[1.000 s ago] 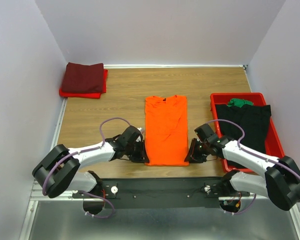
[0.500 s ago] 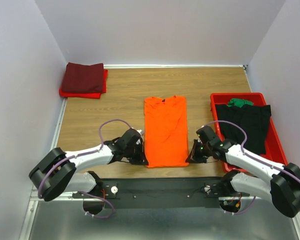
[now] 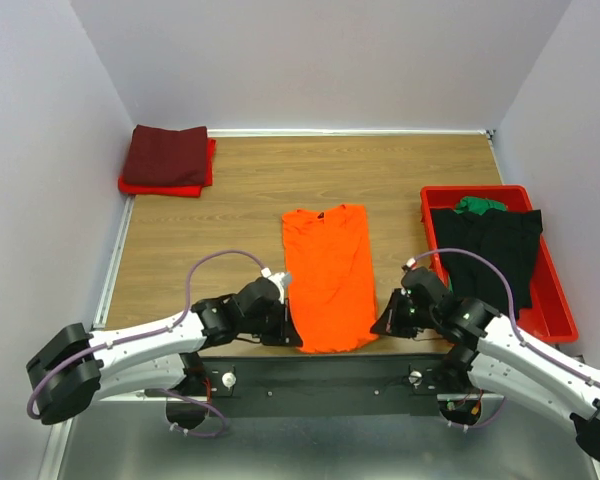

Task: Fold and stack the t-shirts
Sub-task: Fold the tshirt

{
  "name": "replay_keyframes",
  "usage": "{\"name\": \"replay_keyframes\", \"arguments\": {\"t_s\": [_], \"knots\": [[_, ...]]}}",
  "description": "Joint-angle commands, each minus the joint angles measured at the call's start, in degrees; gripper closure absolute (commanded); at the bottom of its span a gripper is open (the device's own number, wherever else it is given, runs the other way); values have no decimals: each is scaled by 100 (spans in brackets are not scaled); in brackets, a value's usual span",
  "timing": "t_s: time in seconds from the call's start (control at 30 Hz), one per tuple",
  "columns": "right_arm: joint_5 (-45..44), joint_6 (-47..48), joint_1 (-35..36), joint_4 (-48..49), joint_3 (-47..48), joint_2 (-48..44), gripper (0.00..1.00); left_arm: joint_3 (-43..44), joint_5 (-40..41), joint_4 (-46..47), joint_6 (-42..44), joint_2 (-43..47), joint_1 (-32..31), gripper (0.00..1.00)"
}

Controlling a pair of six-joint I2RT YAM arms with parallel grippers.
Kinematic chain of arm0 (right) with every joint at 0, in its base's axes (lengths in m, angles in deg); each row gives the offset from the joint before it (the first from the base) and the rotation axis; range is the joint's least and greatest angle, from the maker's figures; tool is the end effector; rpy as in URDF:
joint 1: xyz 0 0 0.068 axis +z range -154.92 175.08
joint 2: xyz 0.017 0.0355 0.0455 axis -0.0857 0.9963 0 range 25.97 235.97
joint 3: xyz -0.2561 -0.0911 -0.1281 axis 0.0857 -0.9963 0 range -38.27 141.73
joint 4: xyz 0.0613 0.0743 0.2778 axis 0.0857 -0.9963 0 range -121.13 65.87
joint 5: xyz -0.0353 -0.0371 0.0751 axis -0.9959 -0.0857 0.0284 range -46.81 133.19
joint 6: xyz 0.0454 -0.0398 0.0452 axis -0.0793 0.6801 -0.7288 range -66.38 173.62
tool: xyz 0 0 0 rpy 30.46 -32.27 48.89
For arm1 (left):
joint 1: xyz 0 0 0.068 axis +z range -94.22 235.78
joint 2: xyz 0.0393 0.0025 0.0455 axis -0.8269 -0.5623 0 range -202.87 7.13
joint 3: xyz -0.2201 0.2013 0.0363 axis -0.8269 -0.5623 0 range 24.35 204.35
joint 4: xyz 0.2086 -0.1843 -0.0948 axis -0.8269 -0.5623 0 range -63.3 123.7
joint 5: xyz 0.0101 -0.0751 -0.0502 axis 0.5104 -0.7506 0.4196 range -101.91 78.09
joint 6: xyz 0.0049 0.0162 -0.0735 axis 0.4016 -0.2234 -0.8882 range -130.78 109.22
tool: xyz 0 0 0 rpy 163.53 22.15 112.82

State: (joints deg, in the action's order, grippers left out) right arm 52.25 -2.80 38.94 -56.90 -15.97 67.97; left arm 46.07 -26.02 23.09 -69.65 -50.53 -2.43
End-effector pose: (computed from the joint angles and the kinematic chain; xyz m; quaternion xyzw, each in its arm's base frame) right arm 0.1152 0.1244 0.1630 0.0780 0.9410 0.2941 0.1481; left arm 0.1019 -0.1937 0.1466 0.0402 0.9222 -0.3728 0.0943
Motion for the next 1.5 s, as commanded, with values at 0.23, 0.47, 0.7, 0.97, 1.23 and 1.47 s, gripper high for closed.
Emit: {"name": "replay_keyframes", "arguments": {"t_s": [0.23,0.47,0.7,0.97,1.23,1.47], "knots": [[-1722,421,35,-643,1354,449,100,939,1340,-679,253,371,100,100],[-2504,860,35,-642,2189,1090,100,1510,1367,-714,885,-25,670,100],[-2944,1186,27,-581,3024,1802,100,1985,1113,-758,1518,-183,1356,100],[-2954,1765,-316,-327,3851,2611,100,2706,770,-872,2107,-780,1989,100],[-2313,2372,-1054,201,4817,3823,100,3462,15,-793,2617,-1545,2911,100],[-1417,2645,-1748,649,5872,5431,100,3849,-688,109,2811,-2948,3807,100]]}}
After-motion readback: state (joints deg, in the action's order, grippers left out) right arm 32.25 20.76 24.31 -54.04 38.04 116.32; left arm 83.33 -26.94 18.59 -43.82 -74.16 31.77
